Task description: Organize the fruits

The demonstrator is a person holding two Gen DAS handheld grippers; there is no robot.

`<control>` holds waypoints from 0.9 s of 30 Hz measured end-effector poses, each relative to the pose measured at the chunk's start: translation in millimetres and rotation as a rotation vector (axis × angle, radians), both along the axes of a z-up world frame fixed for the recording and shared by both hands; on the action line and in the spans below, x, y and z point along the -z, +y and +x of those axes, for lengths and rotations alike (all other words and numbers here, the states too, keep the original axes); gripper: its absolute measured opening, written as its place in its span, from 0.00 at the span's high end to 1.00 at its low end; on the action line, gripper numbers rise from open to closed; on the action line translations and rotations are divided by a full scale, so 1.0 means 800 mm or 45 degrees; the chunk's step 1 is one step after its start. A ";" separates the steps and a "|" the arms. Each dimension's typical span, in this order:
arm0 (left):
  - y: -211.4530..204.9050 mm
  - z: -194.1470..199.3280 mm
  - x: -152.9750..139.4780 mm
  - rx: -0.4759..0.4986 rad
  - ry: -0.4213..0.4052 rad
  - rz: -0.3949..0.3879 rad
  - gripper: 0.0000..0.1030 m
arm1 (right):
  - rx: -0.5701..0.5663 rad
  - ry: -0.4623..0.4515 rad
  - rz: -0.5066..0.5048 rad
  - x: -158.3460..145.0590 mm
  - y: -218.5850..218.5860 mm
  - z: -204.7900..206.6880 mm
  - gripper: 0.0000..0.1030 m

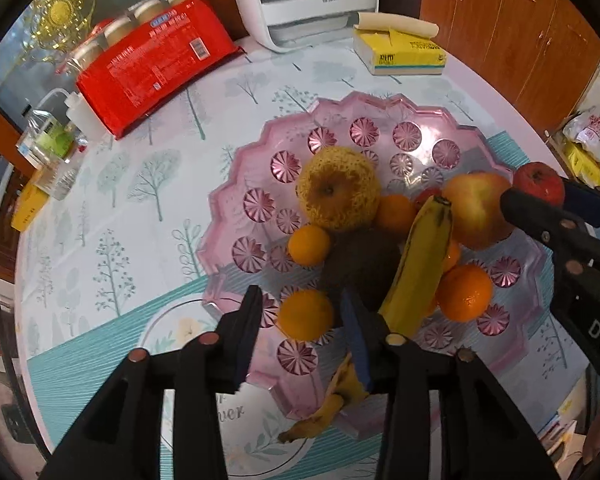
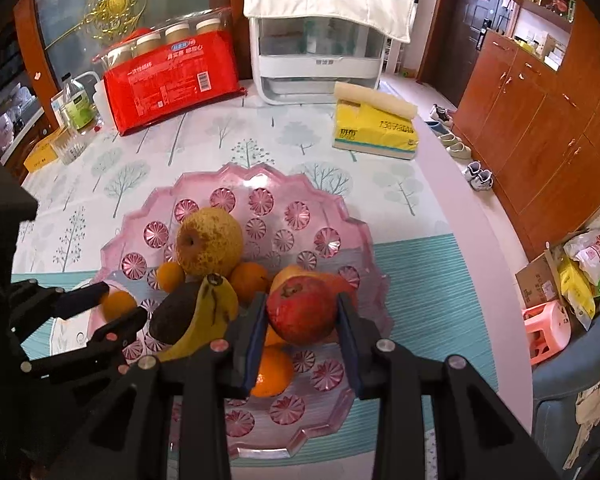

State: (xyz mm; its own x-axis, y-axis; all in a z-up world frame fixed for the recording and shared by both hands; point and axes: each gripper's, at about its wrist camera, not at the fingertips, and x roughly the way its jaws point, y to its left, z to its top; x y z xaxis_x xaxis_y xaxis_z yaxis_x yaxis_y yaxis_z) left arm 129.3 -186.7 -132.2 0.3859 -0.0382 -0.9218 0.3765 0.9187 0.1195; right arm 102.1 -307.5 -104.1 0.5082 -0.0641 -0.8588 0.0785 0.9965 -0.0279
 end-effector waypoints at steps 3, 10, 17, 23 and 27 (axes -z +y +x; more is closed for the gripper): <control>0.007 -0.006 -0.008 -0.017 -0.017 -0.021 0.38 | -0.008 0.006 0.028 -0.001 0.000 -0.001 0.66; 0.029 -0.023 -0.028 -0.063 -0.060 -0.040 0.18 | -0.029 -0.024 0.028 -0.013 0.012 -0.014 0.66; 0.064 -0.043 -0.041 -0.157 -0.033 -0.117 0.18 | -0.058 -0.056 0.039 -0.028 0.027 -0.032 0.66; 0.094 -0.073 -0.063 -0.222 -0.087 -0.148 0.17 | -0.092 -0.081 0.043 -0.042 0.042 -0.059 0.66; 0.110 -0.097 -0.080 -0.266 -0.133 -0.158 0.17 | -0.123 -0.096 0.058 -0.054 0.052 -0.083 0.66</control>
